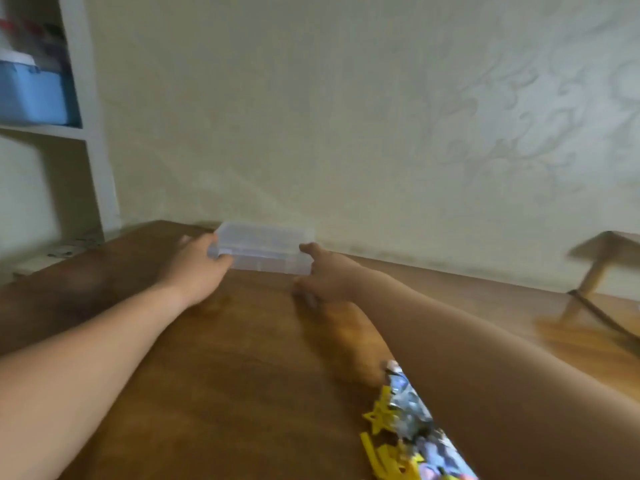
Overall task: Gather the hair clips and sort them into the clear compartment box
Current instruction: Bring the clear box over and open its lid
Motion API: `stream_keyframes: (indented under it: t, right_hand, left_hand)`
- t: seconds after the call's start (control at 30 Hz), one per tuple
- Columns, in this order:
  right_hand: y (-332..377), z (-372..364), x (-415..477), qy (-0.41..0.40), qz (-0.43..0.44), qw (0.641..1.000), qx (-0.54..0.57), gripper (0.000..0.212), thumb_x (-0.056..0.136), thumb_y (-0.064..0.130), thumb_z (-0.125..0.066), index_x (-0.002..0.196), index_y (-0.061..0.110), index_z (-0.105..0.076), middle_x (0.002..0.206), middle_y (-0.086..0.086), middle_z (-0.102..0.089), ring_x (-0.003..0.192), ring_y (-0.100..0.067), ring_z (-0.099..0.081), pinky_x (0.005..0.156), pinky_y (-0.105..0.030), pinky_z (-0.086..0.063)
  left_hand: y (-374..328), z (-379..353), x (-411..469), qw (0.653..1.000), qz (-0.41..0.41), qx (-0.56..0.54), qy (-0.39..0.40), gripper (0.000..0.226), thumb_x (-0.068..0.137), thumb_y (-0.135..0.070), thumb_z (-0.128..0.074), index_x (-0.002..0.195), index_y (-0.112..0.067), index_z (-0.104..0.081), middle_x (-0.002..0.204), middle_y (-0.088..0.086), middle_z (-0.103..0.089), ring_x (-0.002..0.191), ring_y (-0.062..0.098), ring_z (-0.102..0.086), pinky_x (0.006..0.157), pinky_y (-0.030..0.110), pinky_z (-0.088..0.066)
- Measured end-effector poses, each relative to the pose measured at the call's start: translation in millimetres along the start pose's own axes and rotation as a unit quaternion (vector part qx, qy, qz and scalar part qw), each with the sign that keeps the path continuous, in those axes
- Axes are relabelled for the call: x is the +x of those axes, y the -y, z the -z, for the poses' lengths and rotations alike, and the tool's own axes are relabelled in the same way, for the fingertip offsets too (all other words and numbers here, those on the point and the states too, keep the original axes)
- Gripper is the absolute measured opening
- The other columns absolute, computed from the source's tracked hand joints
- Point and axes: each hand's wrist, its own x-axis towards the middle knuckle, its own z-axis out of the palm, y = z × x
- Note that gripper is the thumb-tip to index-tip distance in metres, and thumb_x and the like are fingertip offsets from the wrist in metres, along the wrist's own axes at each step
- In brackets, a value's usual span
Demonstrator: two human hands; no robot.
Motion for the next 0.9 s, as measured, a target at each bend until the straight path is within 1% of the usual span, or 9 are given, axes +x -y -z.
stream_keyframes:
  t: [0.1, 0.23, 0.4, 0.47, 0.63, 0.7, 0.8, 0.83, 0.9]
  right_hand:
    - [-54.3, 25.6, -53.3, -0.028, -0.035, 0.999, -0.003, 0.076, 0.097, 0.043, -0.067, 0.163, 0.032, -0.03, 0.146, -0.01, -0.061, 0.127, -0.031, -0.063, 0.106, -0.036, -0.05]
    - [-126.6, 51.8, -150.7, -0.084, -0.088, 0.993, 0.012, 0.063, 0.099, 0.041, -0.068, 0.156, 0.033, -0.043, 0.131, -0.004, -0.069, 0.111, -0.022, -0.067, 0.093, -0.028, -0.047]
    - [-194.3, 58.7, -252.2, -0.167, -0.159, 0.972, 0.046, 0.057, 0.097, 0.047, -0.069, 0.149, 0.041, -0.048, 0.116, 0.002, -0.071, 0.101, -0.021, -0.069, 0.087, -0.033, -0.048]
    - [-205.2, 54.4, -276.8, -0.205, -0.171, 0.962, 0.05, 0.063, 0.096, 0.049, -0.07, 0.152, 0.04, -0.044, 0.125, -0.002, -0.07, 0.109, -0.024, -0.067, 0.088, -0.033, -0.048]
    - [-227.1, 53.2, -295.2, -0.235, -0.167, 0.951, 0.108, 0.104, 0.083, 0.062, -0.079, 0.163, 0.025, -0.026, 0.147, -0.003, -0.061, 0.122, -0.02, -0.065, 0.101, -0.037, -0.052]
    - [-230.7, 55.0, -293.7, -0.233, -0.165, 0.952, 0.108, 0.118, 0.074, 0.073, -0.079, 0.165, 0.023, -0.022, 0.154, -0.003, -0.057, 0.13, -0.02, -0.062, 0.109, -0.042, -0.05]
    - [-227.6, 52.7, -289.0, -0.227, -0.165, 0.957, 0.077, 0.122, 0.072, 0.077, -0.077, 0.165, 0.025, -0.019, 0.156, 0.0, -0.054, 0.137, -0.025, -0.057, 0.114, -0.044, -0.046]
    - [-226.1, 51.6, -287.3, -0.23, -0.162, 0.958, 0.056, 0.117, 0.074, 0.076, -0.077, 0.164, 0.026, -0.021, 0.155, -0.001, -0.056, 0.137, -0.026, -0.057, 0.115, -0.043, -0.045]
    - [-223.7, 52.1, -285.6, -0.241, -0.158, 0.957, 0.029, 0.107, 0.079, 0.072, -0.076, 0.162, 0.027, -0.024, 0.151, -0.001, -0.06, 0.134, -0.025, -0.058, 0.115, -0.043, -0.044]
  left_hand:
    - [-36.0, -26.9, -33.0, 0.996, -0.079, -0.011, 0.039, 0.059, 0.103, -0.042, -0.061, 0.159, -0.026, -0.05, 0.147, 0.008, -0.044, 0.132, 0.032, -0.057, 0.111, 0.046, -0.049]
    - [-101.7, -71.0, -76.8, 0.978, -0.183, 0.005, 0.101, 0.052, 0.105, -0.033, -0.059, 0.156, -0.022, -0.055, 0.126, 0.002, -0.049, 0.114, 0.027, -0.062, 0.102, 0.035, -0.05]
    - [-182.2, -93.3, -127.0, 0.943, -0.281, 0.046, 0.175, 0.041, 0.112, -0.033, -0.048, 0.15, -0.022, -0.063, 0.125, 0.002, -0.055, 0.126, 0.024, -0.059, 0.096, 0.024, -0.038]
    - [-202.9, -93.5, -141.5, 0.926, -0.313, 0.077, 0.195, 0.04, 0.113, -0.036, -0.045, 0.147, -0.025, -0.065, 0.127, 0.001, -0.059, 0.128, 0.022, -0.058, 0.095, 0.025, -0.039]
    - [-226.2, -86.5, -153.7, 0.907, -0.346, 0.131, 0.201, 0.04, 0.108, -0.052, -0.052, 0.124, -0.025, -0.076, 0.121, -0.001, -0.061, 0.115, 0.02, -0.06, 0.093, 0.033, -0.046]
    - [-234.0, -89.0, -150.1, 0.909, -0.345, 0.134, 0.191, 0.048, 0.099, -0.066, -0.059, 0.131, -0.033, -0.071, 0.139, -0.004, -0.055, 0.13, 0.019, -0.055, 0.109, 0.035, -0.045]
    - [-252.7, -104.9, -151.7, 0.891, -0.334, 0.178, 0.253, 0.092, 0.084, -0.08, -0.067, 0.163, -0.043, -0.038, 0.176, -0.006, -0.02, 0.16, 0.02, -0.027, 0.129, 0.036, -0.027]
    - [-258.5, -112.6, -153.3, 0.881, -0.334, 0.196, 0.272, 0.102, 0.083, -0.079, -0.069, 0.168, -0.042, -0.028, 0.179, -0.006, -0.011, 0.163, 0.021, -0.02, 0.132, 0.037, -0.022]
    - [-265.8, -127.9, -155.2, 0.866, -0.35, 0.226, 0.278, 0.104, 0.087, -0.073, -0.071, 0.17, -0.036, -0.022, 0.18, -0.002, -0.013, 0.164, 0.021, -0.016, 0.133, 0.037, -0.017]
